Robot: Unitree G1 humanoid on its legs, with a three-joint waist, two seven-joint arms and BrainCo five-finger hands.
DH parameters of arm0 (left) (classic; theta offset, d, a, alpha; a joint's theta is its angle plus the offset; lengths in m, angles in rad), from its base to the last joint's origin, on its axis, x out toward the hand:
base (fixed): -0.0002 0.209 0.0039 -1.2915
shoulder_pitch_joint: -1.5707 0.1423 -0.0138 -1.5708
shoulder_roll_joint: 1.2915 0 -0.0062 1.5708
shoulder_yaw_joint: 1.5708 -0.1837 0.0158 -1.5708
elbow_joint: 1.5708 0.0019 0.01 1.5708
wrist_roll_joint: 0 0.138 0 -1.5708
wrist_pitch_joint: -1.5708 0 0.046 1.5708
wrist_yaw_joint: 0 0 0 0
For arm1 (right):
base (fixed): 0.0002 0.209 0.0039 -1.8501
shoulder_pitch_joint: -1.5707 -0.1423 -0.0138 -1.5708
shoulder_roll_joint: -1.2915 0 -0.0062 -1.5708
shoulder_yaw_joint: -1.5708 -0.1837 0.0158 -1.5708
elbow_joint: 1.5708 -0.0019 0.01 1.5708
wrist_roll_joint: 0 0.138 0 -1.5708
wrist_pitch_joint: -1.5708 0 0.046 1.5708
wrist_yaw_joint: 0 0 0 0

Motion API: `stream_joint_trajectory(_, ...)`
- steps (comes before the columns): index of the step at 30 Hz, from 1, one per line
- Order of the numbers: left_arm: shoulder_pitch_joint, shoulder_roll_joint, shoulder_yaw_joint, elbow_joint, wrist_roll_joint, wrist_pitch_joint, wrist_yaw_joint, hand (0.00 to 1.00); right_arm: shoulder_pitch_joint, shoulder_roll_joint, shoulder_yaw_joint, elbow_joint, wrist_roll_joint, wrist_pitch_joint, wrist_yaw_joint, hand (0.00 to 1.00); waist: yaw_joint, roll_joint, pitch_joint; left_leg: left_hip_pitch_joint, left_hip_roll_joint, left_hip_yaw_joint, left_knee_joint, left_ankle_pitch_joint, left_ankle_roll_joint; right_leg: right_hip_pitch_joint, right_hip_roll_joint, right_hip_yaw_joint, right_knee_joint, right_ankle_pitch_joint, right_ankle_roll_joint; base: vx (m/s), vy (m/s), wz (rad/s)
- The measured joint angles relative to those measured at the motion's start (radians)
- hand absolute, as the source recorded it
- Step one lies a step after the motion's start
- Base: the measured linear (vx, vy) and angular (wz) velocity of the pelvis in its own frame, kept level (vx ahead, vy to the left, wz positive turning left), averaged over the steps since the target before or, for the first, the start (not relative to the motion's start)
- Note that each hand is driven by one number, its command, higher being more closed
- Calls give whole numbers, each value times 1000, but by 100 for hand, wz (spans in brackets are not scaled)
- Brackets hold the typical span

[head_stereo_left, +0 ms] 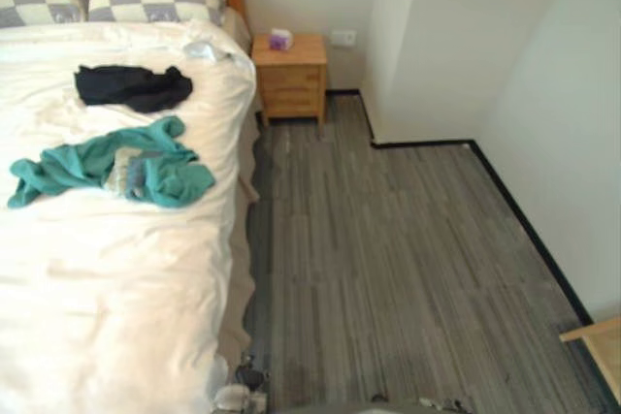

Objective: Tidy the bed and pick cloth on bed and put in laundry

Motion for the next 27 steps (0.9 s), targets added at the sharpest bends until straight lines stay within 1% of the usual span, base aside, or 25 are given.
stream_joint_trajectory(2,0,1,1,0,-5,-1,0,0,0,0,-1,0,1,-1,0,0,0,0,0,-10,-1,-8,1,0,0,-1,-2,-5,0,0,0,0,0,9)
stream_joint_trajectory(6,0,4,23,-2,-71,-12,-1,0,-2,0,-10,-1,5,-2,-1,0,1,-5,14,-23,-1,-48,15,0,1,0,-3,-30,1,-1,2,-29,-42,22)
stream_joint_trajectory(7,3,11,54,-2,-96,-18,-2,0,-3,0,-13,-1,18,-2,0,0,3,-8,22,-30,1,-49,29,0,1,0,-5,-29,3,-1,2,-80,-52,7)
stream_joint_trajectory(8,11,13,93,-3,-125,-24,-4,0,-10,4,-12,1,25,-2,1,0,4,-17,33,-41,5,-50,64,-1,-1,1,-11,-28,6,-6,-1,-87,-66,3)
stream_joint_trajectory(9,16,22,121,-4,-145,-25,-7,0,-19,11,-11,1,27,-3,2,0,3,-30,50,-68,22,-53,144,-18,-13,-1,-19,-28,17,-18,-8,-97,-117,0)
stream_joint_trajectory(10,23,33,149,-11,-161,-26,-10,0,-25,16,-3,3,34,-6,4,0,3,-40,74,-115,56,-67,289,-51,-36,-6,-27,-27,35,-47,-16,-109,-137,-7)
stream_joint_trajectory(11,34,39,195,-42,-191,-28,-20,0,-26,9,12,3,41,-11,6,0,4,-44,90,-210,123,-110,521,-72,-60,-15,-27,-25,64,-78,-15,-106,-129,-21)
stream_joint_trajectory(12,38,31,215,-68,-207,-33,-23,0,-26,-5,28,4,46,-14,6,0,13,-20,104,-264,169,-131,659,-63,-58,-15,-17,-25,64,-80,-16,-64,-70,-36)
stream_joint_trajectory(13,40,17,225,-77,-215,-38,-23,0,-28,-18,37,3,50,-16,6,0,21,-12,106,-287,200,-135,717,-50,-41,-13,-5,-23,63,-80,-16,-3,-47,-74)
stream_joint_trajectory(14,44,-3,239,-78,-229,-44,-24,0,-33,-37,51,-2,62,-19,7,0,36,16,118,-310,227,-135,795,-21,-22,-14,7,-16,65,-78,-26,59,-20,-84)
stream_joint_trajectory(15,43,1,240,-77,-228,-49,-27,0,-47,-41,51,-8,63,-22,7,0,38,3,126,-354,222,-183,862,19,-23,-12,-1,28,67,-72,-36,106,28,-78)
stream_joint_trajectory(16,42,-3,240,-77,-228,-51,-31,0,-51,-39,52,-3,63,-19,7,0,38,3,128,-361,193,-212,850,-27,-38,-16,-11,46,69,-71,-38,152,87,-51)
stream_joint_trajectory(17,37,-12,235,-78,-227,-51,-41,0,-62,-52,51,4,63,-18,6,0,38,2,132,-365,116,-242,752,-112,-28,-20,-44,75,63,-68,-44,185,139,-38)
stream_joint_trajectory(18,36,-12,213,-78,-227,-54,-44,0,-78,-57,51,4,63,-17,8,0,36,1,134,-383,41,-238,627,-140,2,-21,-74,90,51,-68,-43,171,126,-28)
stream_joint_trajectory(19,35,-11,205,-79,-226,-57,-44,0,-85,-57,52,4,62,-17,8,0,36,1,134,-392,21,-235,575,-136,7,-20,-83,93,46,-70,-40,126,112,-16)
stream_joint_trajectory(20,35,-9,191,-81,-224,-61,-46,0,-103,-58,61,4,61,-18,8,0,39,5,137,-404,-19,-224,415,-107,2,-16,-97,98,33,-81,-24,132,142,-18)
stream_joint_trajectory(21,34,-12,175,-83,-224,-61,-47,0,-113,-58,66,3,60,-19,8,0,51,23,138,-403,-27,-229,266,-1,22,-12,-91,106,8,-85,-16,172,163,-31)
stream_joint_trajectory(22,30,-16,173,-83,-221,-61,-47,0,-120,-60,69,3,60,-20,8,0,58,27,136,-395,-32,-226,260,18,43,-6,-91,113,-5,-88,-10,302,179,-36)
stream_joint_trajectory(23,20,-19,150,-81,-200,-59,-48,0,-140,-49,85,1,59,-21,10,0,61,37,129,-411,-33,-219,286,-21,81,-1,-84,102,21,-104,-6,372,143,-10)
stream_joint_trajectory(24,13,-8,128,-78,-186,-55,-53,0,-141,-32,87,3,57,-22,16,0,54,31,126,-425,-36,-226,320,-49,104,-6,-78,95,96,-114,-2,374,113,-2)
stream_joint_trajectory(25,12,-8,127,-79,-185,-56,-54,0,-140,-27,87,4,57,-21,20,0,60,27,125,-423,-39,-221,329,-60,120,-9,-82,86,111,-120,2,345,115,1)
stream_joint_trajectory(26,10,-6,129,-78,-183,-53,-59,0,-138,-15,87,4,51,-21,30,0,60,22,125,-407,-50,-215,340,-77,148,-17,-93,88,157,-125,10,341,133,-19)
stream_joint_trajectory(27,10,2,131,-76,-175,-44,-62,0,-130,-11,84,2,38,-22,34,0,58,15,124,-360,-77,-214,300,-92,150,-36,-106,108,238,-137,28,337,166,-24)
